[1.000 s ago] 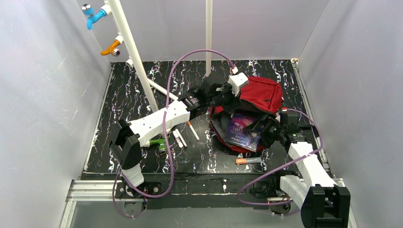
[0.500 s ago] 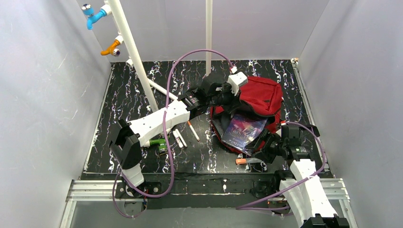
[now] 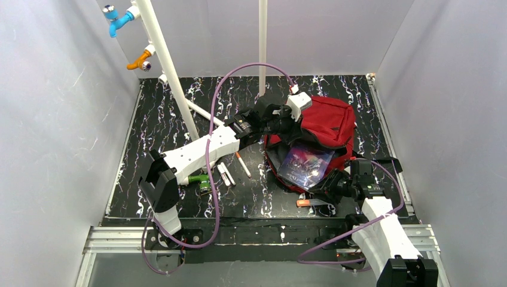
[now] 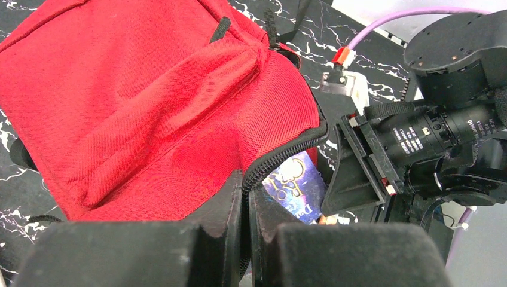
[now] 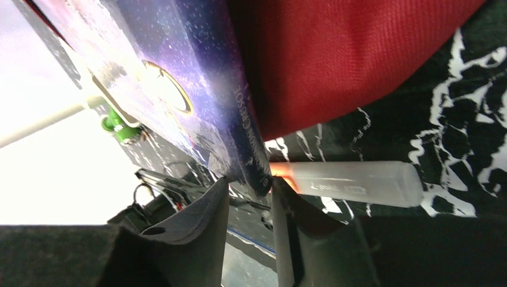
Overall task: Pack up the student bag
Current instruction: Place the book in the student bag.
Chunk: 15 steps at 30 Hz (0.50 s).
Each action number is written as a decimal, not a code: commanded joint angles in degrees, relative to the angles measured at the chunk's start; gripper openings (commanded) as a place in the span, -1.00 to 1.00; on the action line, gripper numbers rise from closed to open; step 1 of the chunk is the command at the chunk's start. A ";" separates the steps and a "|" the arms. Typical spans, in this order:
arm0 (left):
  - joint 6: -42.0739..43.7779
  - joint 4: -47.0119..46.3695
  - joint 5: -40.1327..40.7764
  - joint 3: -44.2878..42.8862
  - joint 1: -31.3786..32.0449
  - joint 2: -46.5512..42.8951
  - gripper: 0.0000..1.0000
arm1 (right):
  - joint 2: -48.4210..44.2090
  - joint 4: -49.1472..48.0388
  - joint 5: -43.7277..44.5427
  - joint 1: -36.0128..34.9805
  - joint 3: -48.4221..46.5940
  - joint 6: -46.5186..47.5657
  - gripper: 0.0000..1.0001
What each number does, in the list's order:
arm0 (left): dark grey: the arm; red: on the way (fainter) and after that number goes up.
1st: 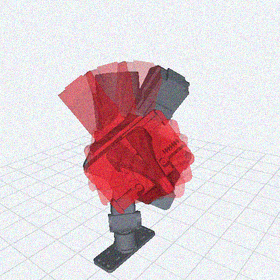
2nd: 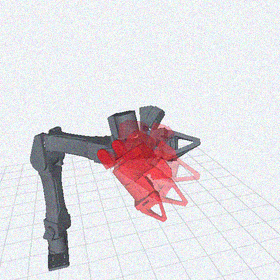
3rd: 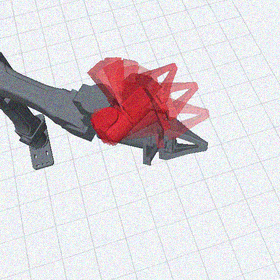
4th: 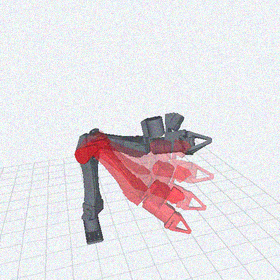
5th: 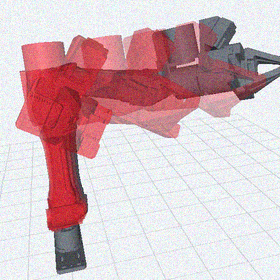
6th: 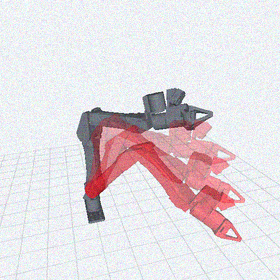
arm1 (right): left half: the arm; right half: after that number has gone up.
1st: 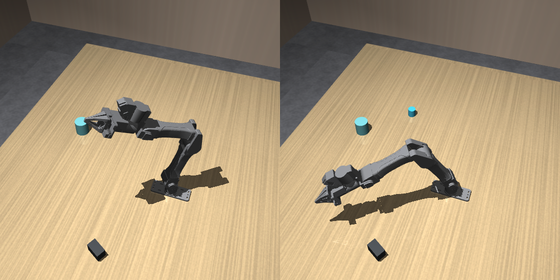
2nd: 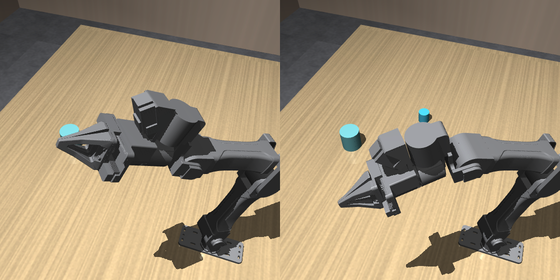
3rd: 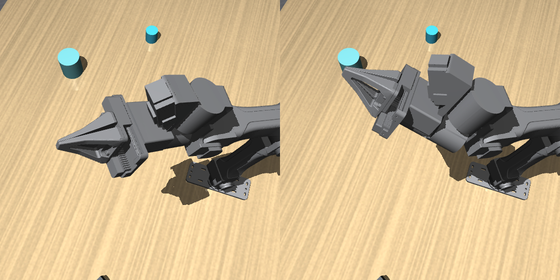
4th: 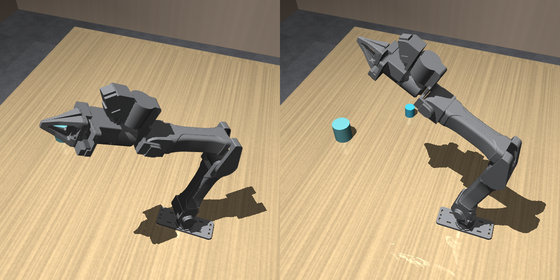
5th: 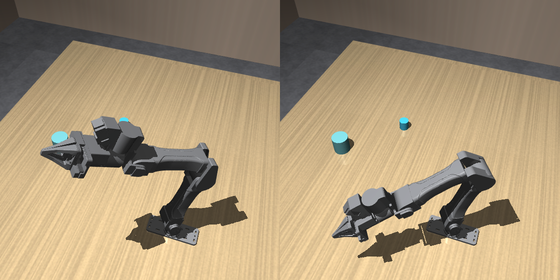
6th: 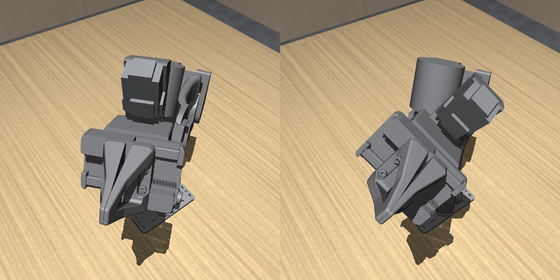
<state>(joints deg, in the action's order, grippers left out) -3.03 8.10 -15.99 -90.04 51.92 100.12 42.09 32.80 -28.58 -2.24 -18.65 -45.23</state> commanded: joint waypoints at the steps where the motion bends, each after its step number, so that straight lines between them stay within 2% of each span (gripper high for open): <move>1: -0.12 1.18 -0.71 -2.67 -0.15 -0.95 -1.00 | -1.20 -9.44 0.33 0.21 -2.58 -6.90 -0.30; 6: 0.96 1.70 0.49 -2.65 -0.16 -1.38 -1.00 | 4.75 -17.77 6.00 0.22 -8.81 -9.99 -0.58; 7: 1.20 2.07 0.58 -2.83 -0.23 -1.41 -1.00 | 6.29 -17.58 8.92 0.20 -11.44 -8.89 -0.56; 9: 1.35 2.43 0.86 -3.11 -0.19 -1.36 -1.00 | 8.05 -17.50 14.19 0.26 -15.47 -6.43 -0.26; 10: 1.38 2.38 0.89 -3.06 -0.21 -1.48 -1.00 | 9.14 -16.84 15.57 0.26 -16.72 -5.74 -0.19; 12: 1.44 2.21 0.96 -2.88 -0.20 -1.50 -1.00 | 10.56 -13.81 15.97 0.27 -17.33 -4.09 -0.17; 15: 1.58 2.03 1.21 -2.20 -0.24 -1.65 -1.00 | 10.08 -11.05 11.87 0.20 -14.41 -3.24 -0.16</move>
<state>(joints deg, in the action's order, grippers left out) -2.15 9.69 -15.40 -90.63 51.92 100.12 52.12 18.57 -16.62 -2.22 -34.74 -50.78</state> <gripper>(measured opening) 0.026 0.418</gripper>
